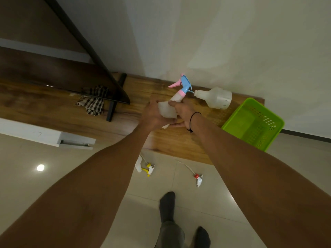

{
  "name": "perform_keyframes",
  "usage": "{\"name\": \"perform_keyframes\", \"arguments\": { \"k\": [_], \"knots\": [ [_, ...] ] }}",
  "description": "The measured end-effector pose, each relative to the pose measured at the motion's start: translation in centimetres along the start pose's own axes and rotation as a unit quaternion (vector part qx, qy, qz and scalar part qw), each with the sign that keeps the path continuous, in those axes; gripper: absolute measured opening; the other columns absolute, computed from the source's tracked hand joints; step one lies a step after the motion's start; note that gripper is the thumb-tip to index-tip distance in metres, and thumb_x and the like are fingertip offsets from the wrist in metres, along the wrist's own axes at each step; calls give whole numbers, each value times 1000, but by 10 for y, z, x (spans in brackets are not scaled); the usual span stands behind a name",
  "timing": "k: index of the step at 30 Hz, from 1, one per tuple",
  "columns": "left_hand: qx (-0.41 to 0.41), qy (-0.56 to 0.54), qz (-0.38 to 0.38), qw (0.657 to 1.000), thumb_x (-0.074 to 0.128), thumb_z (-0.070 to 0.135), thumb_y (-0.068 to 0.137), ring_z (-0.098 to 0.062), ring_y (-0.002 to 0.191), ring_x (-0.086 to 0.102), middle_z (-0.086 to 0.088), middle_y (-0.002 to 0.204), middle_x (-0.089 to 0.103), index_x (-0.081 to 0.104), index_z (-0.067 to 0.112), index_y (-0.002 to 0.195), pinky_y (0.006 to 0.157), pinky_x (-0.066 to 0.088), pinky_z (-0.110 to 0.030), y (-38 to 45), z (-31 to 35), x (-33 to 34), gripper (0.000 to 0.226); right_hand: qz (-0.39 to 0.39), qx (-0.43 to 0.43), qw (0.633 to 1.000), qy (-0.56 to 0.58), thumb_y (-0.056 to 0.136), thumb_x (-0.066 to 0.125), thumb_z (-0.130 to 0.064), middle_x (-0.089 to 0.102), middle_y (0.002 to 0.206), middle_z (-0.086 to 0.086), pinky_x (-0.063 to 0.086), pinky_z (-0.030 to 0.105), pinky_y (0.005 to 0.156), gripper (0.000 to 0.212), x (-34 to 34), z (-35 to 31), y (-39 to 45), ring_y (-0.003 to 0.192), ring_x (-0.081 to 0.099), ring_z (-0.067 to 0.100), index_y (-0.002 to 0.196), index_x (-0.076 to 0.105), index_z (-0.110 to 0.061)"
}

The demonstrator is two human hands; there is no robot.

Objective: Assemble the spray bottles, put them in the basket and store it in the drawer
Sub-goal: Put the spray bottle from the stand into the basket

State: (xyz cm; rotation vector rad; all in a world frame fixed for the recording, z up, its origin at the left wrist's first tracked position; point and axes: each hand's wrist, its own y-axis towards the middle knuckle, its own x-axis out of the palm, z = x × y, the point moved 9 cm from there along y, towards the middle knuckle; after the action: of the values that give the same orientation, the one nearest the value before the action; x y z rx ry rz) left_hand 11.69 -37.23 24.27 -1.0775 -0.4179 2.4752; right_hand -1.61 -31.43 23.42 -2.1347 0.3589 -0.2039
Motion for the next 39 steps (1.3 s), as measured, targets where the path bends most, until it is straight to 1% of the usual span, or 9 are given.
{"name": "perform_keyframes", "arguments": {
  "k": [3, 6, 13, 16, 18, 22, 27, 33, 39],
  "knots": [
    [22, -8, 3, 1000, 98, 54, 50, -18, 107, 62, 7, 120, 58, 41, 24, 138, 70, 54, -27, -13, 21, 14, 109, 21, -23, 1000, -4, 91, 76, -30, 57, 134, 6, 61, 62, 82, 50, -27, -9, -16, 120, 58, 36, 135, 52, -25],
    [47, -22, -9, 999, 98, 54, 52, -15, 105, 62, 10, 120, 57, 40, 25, 139, 66, 50, -20, -26, 48, 37, 109, 44, -71, 996, -22, 88, 79, -31, 63, 128, 6, 61, 64, 73, 47, -62, -16, -34, 112, 63, 36, 130, 57, -23],
    [121, -34, -53, 991, 93, 58, 56, -20, 110, 65, 5, 128, 64, 45, 29, 136, 88, 62, -44, -56, 136, 100, 98, 165, -173, 968, -75, 86, 80, -34, 62, 115, 5, 64, 57, 66, 53, -174, -21, -84, 105, 66, 32, 131, 55, -24],
    [144, -33, -58, 987, 95, 54, 60, -24, 114, 65, -4, 132, 61, 48, 26, 140, 91, 60, -47, -68, 170, 127, 98, 217, -225, 946, -89, 87, 80, -30, 61, 97, -3, 63, 56, 76, 50, -218, -24, -102, 104, 68, 30, 130, 57, -18],
    [149, -32, -59, 987, 97, 49, 61, -27, 111, 65, -8, 129, 58, 49, 25, 141, 92, 59, -47, -74, 188, 146, 96, 242, -243, 934, -94, 86, 81, -25, 59, 99, -5, 60, 54, 87, 53, -243, -22, -108, 108, 65, 28, 133, 57, -13],
    [109, -33, -55, 992, 99, 40, 61, -29, 110, 64, -12, 129, 55, 49, 20, 143, 87, 54, -35, -76, 204, 181, 98, 276, -265, 915, -125, 82, 83, -20, 61, 127, 12, 54, 44, 96, 54, -275, -18, -109, 113, 61, 29, 130, 62, -8],
    [-1, -61, -63, 996, 96, 37, 68, -27, 111, 65, -8, 134, 64, 48, 13, 141, 78, 51, -37, -67, 189, 215, 91, 282, -233, 923, -115, 84, 82, -13, 62, 133, 14, 47, 31, 91, 57, -287, -2, -88, 121, 60, 29, 135, 57, -5],
    [-65, -77, -72, 992, 87, 32, 80, -33, 119, 66, -14, 131, 66, 55, 4, 133, 95, 58, -48, -50, 164, 241, 68, 292, -195, 930, -107, 88, 76, -6, 65, 128, 15, 53, 43, 97, 51, -290, 11, -62, 117, 63, 34, 135, 57, -4],
    [-140, -231, -136, 953, 69, 13, 93, -36, 122, 66, -25, 132, 65, 56, -4, 132, 106, 55, -47, -41, 149, 274, 45, 314, -199, 922, -110, 92, 74, -12, 64, 130, 16, 49, 35, 95, 49, -298, 15, -43, 120, 61, 33, 137, 57, -3]
  ]
}}
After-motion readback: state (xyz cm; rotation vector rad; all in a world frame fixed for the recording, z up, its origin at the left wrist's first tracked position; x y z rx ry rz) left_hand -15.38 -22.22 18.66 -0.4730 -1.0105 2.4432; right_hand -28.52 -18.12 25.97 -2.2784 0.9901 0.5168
